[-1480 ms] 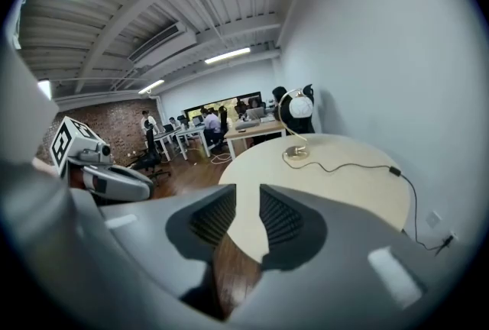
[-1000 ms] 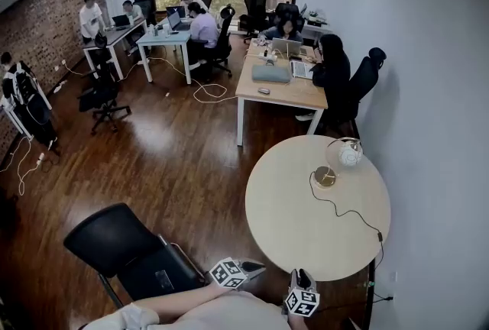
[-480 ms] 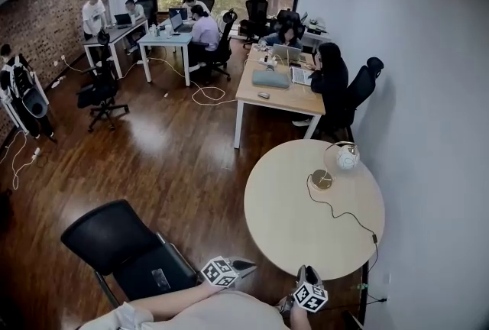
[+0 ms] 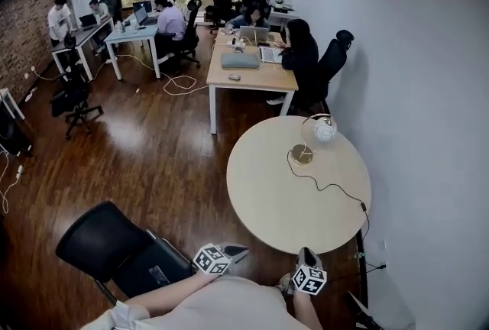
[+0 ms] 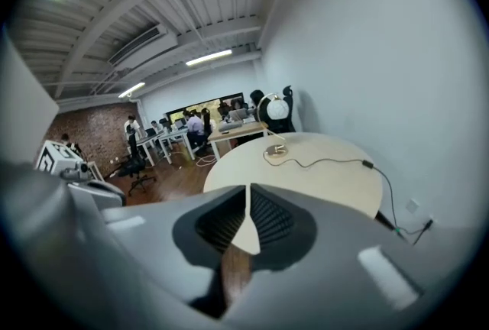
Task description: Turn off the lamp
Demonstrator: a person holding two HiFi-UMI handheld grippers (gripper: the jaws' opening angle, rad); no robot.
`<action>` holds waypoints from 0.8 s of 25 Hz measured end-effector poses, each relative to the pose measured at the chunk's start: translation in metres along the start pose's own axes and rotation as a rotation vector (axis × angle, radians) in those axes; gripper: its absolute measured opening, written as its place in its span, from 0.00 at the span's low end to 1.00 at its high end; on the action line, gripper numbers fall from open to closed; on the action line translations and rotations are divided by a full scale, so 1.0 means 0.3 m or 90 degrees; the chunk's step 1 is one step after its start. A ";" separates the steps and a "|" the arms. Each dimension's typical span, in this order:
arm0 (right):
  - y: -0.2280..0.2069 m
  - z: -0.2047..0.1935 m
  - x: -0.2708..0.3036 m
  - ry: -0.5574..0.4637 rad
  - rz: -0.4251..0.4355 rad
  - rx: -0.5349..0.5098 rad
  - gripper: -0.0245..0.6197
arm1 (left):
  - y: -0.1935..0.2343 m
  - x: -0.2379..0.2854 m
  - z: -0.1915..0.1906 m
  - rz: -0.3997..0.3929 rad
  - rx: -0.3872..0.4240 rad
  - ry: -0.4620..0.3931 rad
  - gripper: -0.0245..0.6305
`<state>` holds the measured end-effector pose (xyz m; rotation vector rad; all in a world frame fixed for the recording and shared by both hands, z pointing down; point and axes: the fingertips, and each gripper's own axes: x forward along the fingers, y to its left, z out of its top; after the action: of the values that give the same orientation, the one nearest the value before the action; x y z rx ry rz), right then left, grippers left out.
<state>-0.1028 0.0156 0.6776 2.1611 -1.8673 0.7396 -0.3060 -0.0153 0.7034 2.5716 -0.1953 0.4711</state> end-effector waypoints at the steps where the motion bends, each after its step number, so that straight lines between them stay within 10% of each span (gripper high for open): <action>1: 0.011 0.007 -0.004 -0.003 0.004 -0.026 0.05 | -0.002 0.007 0.001 -0.004 0.002 0.002 0.00; 20: -0.010 -0.099 0.009 0.017 0.007 -0.051 0.04 | 0.009 0.049 -0.050 -0.019 0.001 0.031 0.00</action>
<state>-0.1068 0.0274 0.7048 2.0832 -1.8635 0.6803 -0.2973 -0.0108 0.7220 2.5577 -0.1391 0.5230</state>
